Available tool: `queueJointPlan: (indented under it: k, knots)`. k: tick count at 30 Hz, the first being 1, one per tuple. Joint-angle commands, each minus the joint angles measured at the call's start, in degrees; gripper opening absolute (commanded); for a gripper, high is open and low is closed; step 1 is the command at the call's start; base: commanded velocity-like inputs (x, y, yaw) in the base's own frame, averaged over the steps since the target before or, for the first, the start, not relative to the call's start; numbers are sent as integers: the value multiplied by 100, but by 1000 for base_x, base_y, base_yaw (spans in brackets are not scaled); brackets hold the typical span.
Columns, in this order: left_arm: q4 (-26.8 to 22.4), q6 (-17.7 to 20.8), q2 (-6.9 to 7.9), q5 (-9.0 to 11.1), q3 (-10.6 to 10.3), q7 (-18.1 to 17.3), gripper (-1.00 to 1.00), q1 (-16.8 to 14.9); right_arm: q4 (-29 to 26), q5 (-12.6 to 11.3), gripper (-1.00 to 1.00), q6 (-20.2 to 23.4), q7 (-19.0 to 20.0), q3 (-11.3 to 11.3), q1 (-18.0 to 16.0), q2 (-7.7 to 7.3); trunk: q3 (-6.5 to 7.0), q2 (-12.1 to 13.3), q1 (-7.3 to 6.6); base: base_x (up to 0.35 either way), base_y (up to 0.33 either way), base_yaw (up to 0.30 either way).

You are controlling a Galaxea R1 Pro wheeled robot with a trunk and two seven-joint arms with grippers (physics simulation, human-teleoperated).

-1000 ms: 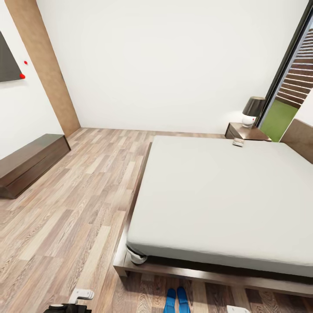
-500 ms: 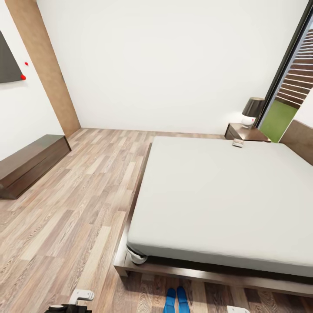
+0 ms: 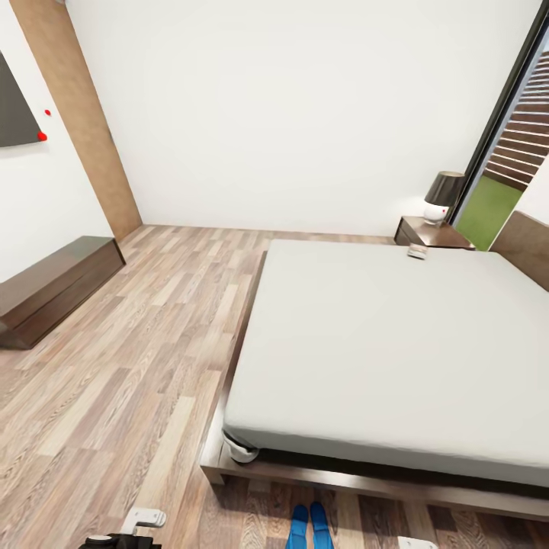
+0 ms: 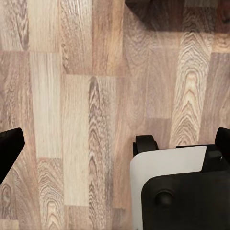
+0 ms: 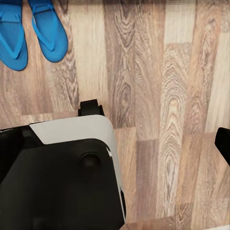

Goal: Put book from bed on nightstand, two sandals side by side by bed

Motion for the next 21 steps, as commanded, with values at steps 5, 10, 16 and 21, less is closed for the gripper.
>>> queueJointPlan:
  k: [5,10,16,21]
  knots:
    - [-11,39,0,57,-47,-10,100,12,-16,-34,100,26,-22,-15,0,7,-7,-6,1,0,0,132]
    - [-11,41,-4,56,-49,-10,100,75,-19,-34,100,27,-29,-12,0,21,-9,-6,1,0,0,227]
    - [-11,39,-11,55,-50,-10,100,138,-21,-32,100,32,-34,-8,0,30,-23,-6,1,0,0,264]
    - [-11,39,-44,55,-51,-10,100,154,-21,-33,100,33,-35,-8,0,32,-42,-6,1,0,0,267]
